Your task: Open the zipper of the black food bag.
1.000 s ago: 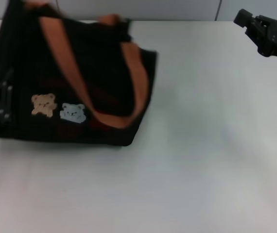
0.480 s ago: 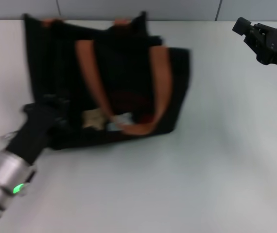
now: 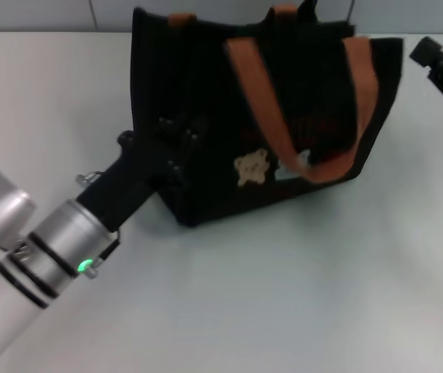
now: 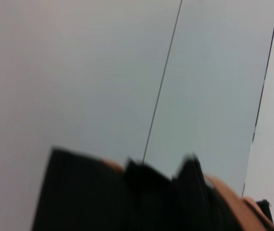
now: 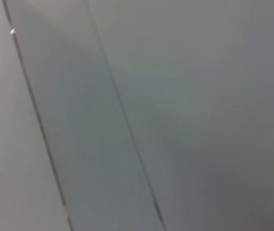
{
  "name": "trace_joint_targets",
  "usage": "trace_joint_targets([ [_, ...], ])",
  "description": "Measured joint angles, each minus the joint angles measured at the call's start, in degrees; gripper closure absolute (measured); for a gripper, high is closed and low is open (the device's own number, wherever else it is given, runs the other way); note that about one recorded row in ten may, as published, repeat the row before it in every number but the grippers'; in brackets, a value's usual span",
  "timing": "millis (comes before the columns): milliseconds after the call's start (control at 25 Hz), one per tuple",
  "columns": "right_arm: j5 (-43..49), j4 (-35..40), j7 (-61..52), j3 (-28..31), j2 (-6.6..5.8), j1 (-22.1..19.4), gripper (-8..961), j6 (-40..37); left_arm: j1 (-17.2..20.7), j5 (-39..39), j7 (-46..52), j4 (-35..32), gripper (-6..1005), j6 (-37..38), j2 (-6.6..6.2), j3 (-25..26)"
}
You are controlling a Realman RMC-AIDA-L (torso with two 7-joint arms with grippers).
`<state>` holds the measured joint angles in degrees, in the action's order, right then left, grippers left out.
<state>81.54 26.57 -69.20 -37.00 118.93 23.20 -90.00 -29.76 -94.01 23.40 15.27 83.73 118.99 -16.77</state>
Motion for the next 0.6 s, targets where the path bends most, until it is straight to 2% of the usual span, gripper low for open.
trace_joint_targets([
  [40, 0.1, 0.0, 0.1, 0.2, 0.03, -0.2, 949, -0.3, 0.9, -0.9, 1.0, -1.7, 912, 1.8, -0.15, -0.1],
  [80, 0.7, 0.0, 0.2, -0.3, 0.01, -0.6, 949, -1.2, 3.6, -3.5, 5.5, -7.6, 906, 6.6, -0.32, -0.4],
  [120, 0.7, 0.0, 0.2, -0.3, 0.01, -0.6, 949, -1.2, 3.6, -3.5, 5.5, -7.6, 900, 6.6, -0.32, -0.4],
  [200, 2.4, 0.0, 0.8, -0.9, -0.14, -0.9, 917, -3.1, 5.9, -6.6, 12.5, -14.5, 889, 11.2, -0.38, -0.5],
  [280, 8.2, 0.6, 3.2, -1.1, -0.49, -1.2, 853, -8.2, 8.6, -12.3, 20.5, -25.0, 702, 17.7, -0.73, -0.7],
  [320, 8.2, 0.6, 3.2, -1.1, -0.49, -1.2, 821, -8.2, 8.6, -12.3, 20.5, -25.0, 661, 17.7, -0.73, -0.7],
  [360, 10.8, 1.0, 4.2, -1.2, -0.62, -1.1, 789, -10.2, 9.2, -14.3, 21.7, -27.8, 620, 19.8, -1.02, -1.1],
  [440, 18.0, 1.8, 6.9, -1.2, -0.95, -0.6, 710, -14.8, 10.0, -18.9, 23.5, -33.4, 539, 24.1, -1.69, -2.9],
  [480, 24.5, 2.1, 9.2, -1.1, -1.17, 0.4, 662, -17.8, 10.3, -21.0, 24.1, -35.4, 498, 25.8, -2.06, -4.3],
  [600, 28.7, 2.0, 10.0, -1.1, -1.13, 1.6, 520, -19.0, 10.5, -23.6, 24.6, -37.6, 362, 27.7, -3.0, -7.4],
])
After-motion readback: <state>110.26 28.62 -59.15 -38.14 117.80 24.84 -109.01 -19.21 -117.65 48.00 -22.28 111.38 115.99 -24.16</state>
